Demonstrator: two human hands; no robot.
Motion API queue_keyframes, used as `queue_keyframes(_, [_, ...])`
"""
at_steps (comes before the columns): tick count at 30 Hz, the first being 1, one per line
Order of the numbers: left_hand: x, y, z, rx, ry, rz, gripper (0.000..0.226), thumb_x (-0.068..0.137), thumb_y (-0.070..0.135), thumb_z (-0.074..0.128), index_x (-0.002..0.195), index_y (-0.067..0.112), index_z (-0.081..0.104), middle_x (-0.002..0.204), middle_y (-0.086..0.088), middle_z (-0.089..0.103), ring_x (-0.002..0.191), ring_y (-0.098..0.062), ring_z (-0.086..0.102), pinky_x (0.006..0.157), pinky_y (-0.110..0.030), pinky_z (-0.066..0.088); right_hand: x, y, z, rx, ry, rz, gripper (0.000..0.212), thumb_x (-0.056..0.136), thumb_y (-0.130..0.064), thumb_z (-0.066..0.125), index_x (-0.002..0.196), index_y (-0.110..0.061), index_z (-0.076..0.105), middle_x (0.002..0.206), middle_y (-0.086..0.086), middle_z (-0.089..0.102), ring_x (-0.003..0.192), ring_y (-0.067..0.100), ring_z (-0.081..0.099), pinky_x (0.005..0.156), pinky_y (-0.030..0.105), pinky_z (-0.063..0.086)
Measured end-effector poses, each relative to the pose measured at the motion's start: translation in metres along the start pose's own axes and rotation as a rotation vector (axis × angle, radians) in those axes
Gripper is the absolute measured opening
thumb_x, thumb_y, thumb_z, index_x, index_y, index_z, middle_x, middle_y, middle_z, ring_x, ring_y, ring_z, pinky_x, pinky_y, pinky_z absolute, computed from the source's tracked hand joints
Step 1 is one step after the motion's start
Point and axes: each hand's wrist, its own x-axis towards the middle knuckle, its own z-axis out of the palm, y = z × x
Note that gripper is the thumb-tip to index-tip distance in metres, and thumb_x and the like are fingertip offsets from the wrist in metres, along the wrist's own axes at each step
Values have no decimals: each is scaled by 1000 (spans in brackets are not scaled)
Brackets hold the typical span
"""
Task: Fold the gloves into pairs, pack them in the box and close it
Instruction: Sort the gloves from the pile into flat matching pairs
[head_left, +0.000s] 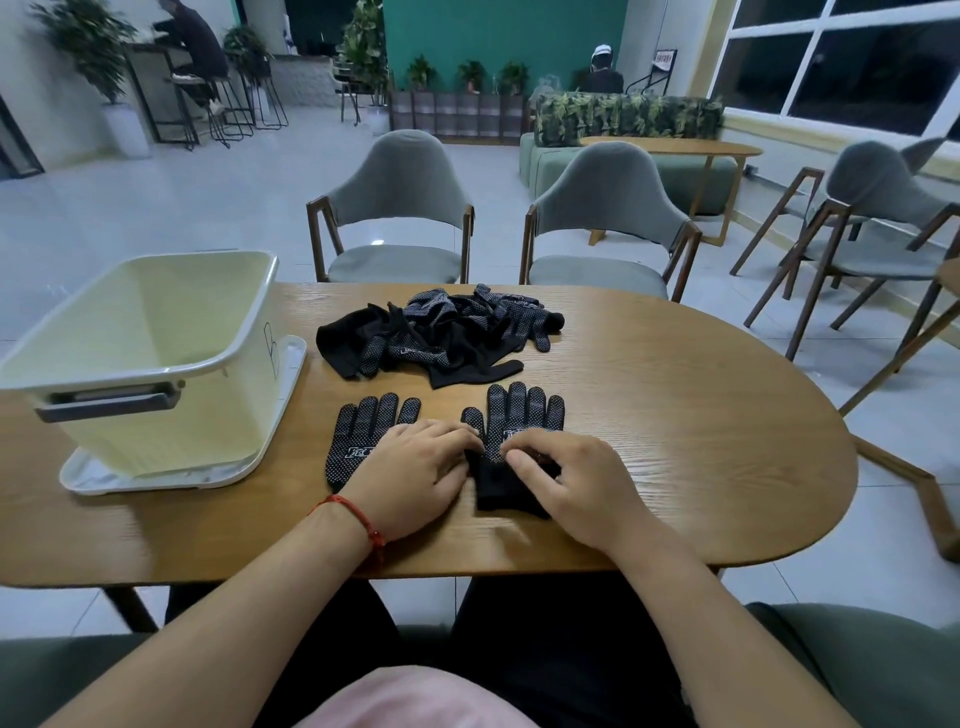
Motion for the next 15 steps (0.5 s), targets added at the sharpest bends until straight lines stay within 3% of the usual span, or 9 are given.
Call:
queue_keyframes(2, [0,0,0,-6,-4,-7,31,98,41,47,126,41,62,140,27,57,134,-4,47,110,-33,33,8,6,3,70,61,65,10,95,-33,71,103,-37,69,95,-20,77,89,0,74,80,39,62])
queue_keyframes(5, [0,0,1,-1,12,-10,31,99,46,46,125,41,62,139,27,57,133,-4,48,115,-37,34,24,12,6,104,131,69,18,90,-17,78,90,-31,69,95,-16,78,86,7,75,73,43,64])
queue_keyframes(9, [-1,1,0,-15,23,-33,31,99,46,49,127,41,62,139,26,57,133,-5,47,116,-36,33,50,13,8,20,143,39,9,88,-28,81,90,-33,74,99,-17,80,95,5,75,81,40,62])
queue_keyframes(15, [-2,2,-1,-32,19,-32,32,97,47,51,126,41,63,138,26,57,133,-5,47,114,-33,31,74,8,20,-116,84,57,6,88,-33,79,93,-36,76,99,-15,79,88,15,71,81,37,58])
